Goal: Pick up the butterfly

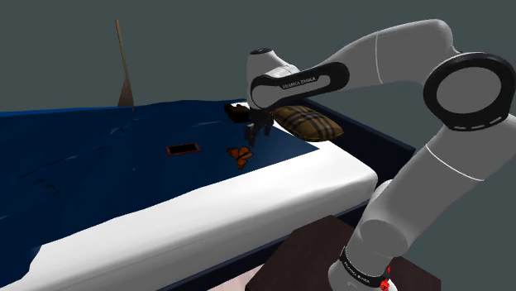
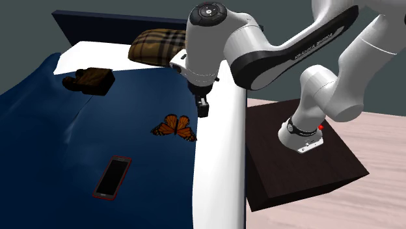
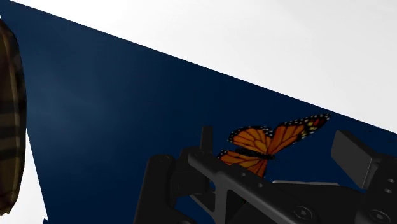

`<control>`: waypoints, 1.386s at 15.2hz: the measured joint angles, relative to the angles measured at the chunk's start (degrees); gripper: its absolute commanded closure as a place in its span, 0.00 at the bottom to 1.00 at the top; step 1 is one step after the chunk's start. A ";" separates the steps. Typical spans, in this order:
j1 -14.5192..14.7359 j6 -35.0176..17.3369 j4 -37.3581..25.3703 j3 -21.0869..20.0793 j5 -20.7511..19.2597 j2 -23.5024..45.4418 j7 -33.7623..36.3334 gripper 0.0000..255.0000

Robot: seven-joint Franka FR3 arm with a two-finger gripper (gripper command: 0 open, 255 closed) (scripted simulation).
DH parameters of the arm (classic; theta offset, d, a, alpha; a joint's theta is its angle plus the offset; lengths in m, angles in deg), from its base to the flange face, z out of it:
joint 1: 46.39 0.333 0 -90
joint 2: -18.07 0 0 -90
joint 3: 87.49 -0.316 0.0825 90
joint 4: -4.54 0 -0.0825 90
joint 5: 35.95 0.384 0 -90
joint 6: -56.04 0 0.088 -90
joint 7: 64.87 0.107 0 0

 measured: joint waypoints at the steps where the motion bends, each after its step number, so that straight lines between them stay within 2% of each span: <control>1: -0.06 -1.24 -0.98 -0.05 -0.63 2.15 0.00 0.00; 6: -0.15 -5.51 -7.44 -0.37 -3.93 12.58 0.25 0.00; 12: 0.25 -7.68 -19.29 -0.41 -7.79 26.22 0.19 0.00; 14: 0.36 -8.31 -20.52 -0.33 -8.40 28.06 0.32 0.00; 21: 0.49 -12.51 -19.01 -0.03 -9.73 31.00 2.18 0.00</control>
